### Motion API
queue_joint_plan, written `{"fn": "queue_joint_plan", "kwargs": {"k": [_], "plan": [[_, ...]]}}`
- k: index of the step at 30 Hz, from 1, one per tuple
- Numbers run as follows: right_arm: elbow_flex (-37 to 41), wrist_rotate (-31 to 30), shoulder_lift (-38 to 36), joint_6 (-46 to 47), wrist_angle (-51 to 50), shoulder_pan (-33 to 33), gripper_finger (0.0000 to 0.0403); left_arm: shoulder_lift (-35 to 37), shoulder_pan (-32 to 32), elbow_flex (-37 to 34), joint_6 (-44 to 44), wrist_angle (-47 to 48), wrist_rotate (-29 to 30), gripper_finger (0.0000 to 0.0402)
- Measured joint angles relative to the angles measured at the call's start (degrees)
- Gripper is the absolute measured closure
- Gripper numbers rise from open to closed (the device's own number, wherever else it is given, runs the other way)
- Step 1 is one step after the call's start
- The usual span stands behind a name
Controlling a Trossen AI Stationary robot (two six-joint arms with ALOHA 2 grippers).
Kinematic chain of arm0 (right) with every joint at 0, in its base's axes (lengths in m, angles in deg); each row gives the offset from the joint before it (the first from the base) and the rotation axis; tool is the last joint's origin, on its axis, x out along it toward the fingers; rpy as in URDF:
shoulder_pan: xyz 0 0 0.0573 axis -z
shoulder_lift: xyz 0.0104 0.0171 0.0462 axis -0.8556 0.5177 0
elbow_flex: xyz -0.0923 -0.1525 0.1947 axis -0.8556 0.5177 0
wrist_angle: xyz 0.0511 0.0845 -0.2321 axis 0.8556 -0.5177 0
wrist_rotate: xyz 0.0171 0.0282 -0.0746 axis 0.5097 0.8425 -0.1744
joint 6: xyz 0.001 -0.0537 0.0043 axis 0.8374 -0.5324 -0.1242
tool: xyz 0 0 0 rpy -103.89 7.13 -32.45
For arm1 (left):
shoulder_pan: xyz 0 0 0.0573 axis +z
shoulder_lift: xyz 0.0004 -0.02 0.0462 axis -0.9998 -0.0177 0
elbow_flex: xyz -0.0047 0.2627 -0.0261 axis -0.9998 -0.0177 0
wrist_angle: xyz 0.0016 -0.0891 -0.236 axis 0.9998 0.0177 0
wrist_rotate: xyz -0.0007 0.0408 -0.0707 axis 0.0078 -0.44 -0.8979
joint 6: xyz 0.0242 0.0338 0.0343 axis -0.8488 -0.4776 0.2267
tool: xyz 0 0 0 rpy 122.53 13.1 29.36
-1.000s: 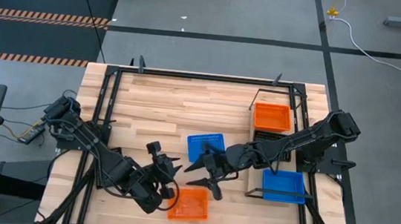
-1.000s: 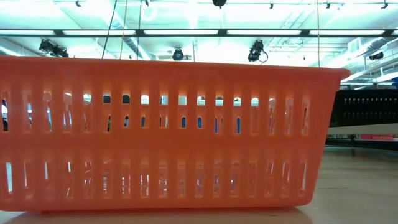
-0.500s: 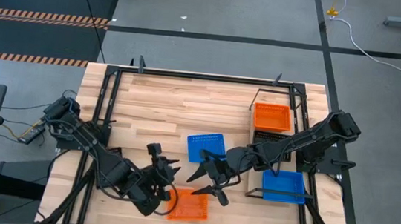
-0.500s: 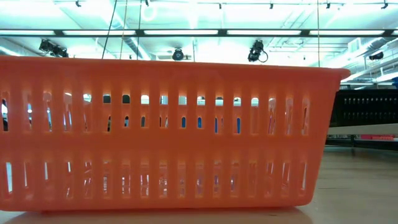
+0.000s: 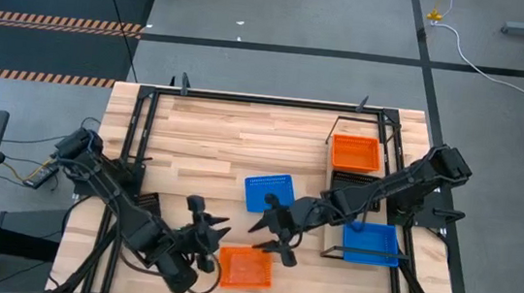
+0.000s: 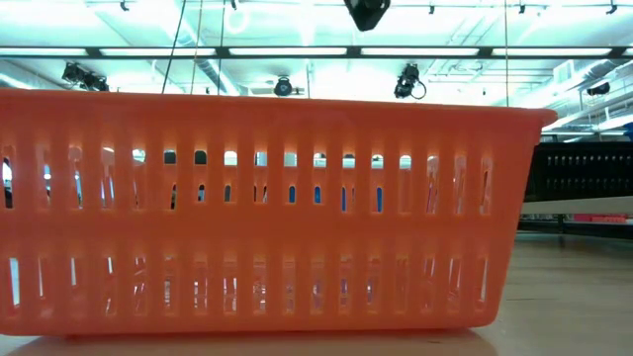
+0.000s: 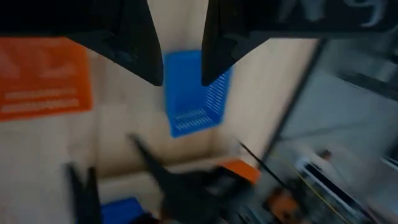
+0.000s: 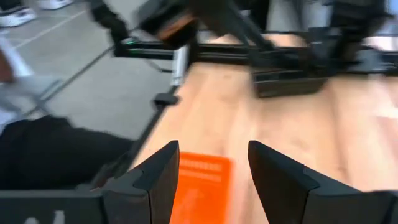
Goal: Stack baskets on shelf by color
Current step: Stack the blue bin on top of the blue bin on the shelf
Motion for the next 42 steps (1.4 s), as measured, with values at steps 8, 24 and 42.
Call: {"fn": "queue_joint_plan", "kwargs": {"k": [8, 24, 42], "plan": [[0.0, -3.11, 0.0, 7.99, -4.57, 1.04, 0.0204, -3.68, 5.25, 0.01, 6.08, -7.3, -19.33, 0.0285], [0.0, -2.27, 0.0, 20.09, -28.53, 1.3, 0.0204, -8.84, 10.1, -0.01, -9.84, -33.97, -31.85, 0.0285], [0.02, -2.1, 0.0, 18.16, -27.75, 0.82, 0.0204, -9.3, 11.09, -0.01, -25.85, -61.06, -45.03, 0.0285]]}}
